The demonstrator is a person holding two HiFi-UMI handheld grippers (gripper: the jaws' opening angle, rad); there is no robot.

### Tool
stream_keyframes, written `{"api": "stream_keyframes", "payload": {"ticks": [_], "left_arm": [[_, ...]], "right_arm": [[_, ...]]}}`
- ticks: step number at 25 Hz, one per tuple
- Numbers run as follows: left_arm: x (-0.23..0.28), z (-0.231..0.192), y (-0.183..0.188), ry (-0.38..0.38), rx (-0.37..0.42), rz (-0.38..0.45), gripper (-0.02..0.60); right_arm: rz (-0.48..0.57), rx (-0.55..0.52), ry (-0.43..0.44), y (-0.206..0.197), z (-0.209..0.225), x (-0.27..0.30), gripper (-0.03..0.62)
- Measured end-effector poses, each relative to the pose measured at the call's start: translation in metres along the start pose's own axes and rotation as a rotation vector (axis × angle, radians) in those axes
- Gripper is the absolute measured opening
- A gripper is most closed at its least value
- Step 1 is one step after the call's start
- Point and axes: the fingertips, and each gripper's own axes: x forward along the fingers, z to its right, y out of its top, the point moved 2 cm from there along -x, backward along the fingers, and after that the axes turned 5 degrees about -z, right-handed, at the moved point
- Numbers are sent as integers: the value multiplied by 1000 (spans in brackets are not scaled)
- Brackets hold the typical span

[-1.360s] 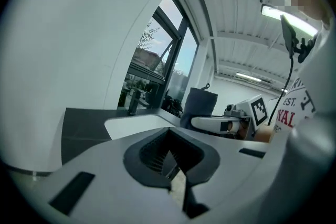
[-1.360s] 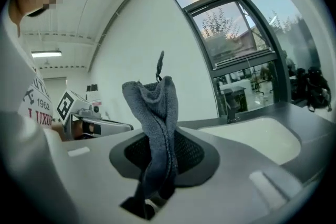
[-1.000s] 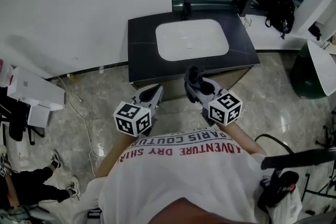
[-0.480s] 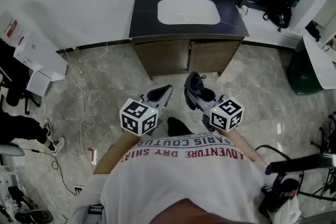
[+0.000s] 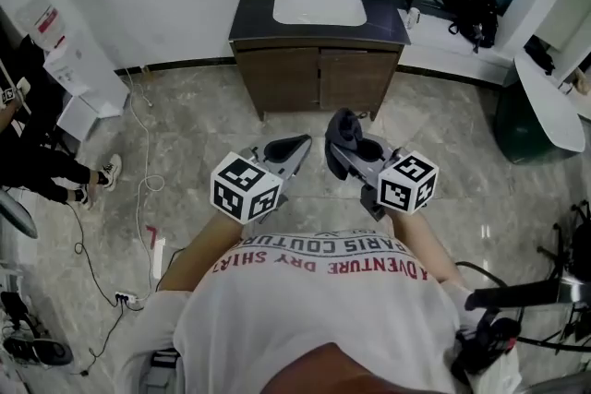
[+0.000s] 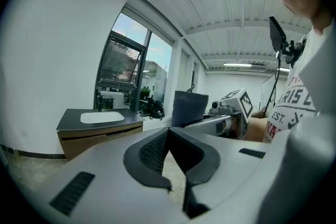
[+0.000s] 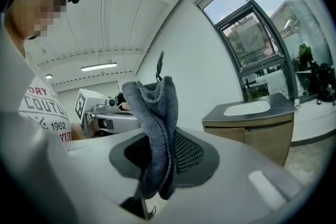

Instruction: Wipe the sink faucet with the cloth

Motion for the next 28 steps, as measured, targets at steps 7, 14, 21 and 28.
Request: {"api": "stream_keyframes", "payload": {"ticks": [7, 14, 21, 28], "left_arm": [[-30, 118, -1, 3, -19, 40, 2], [-23, 205, -20, -6, -16, 22, 2], [-21, 238, -18, 1, 8, 28, 0], [-29, 255, -30, 15, 2, 47, 1]], "right_arm": [[2, -23, 5, -19, -57, -100, 78], [-22, -23, 7, -55, -81, -174, 78], [-5, -29, 9, -63, -89, -205, 78], [-9, -60, 13, -75, -107, -220, 78]]}}
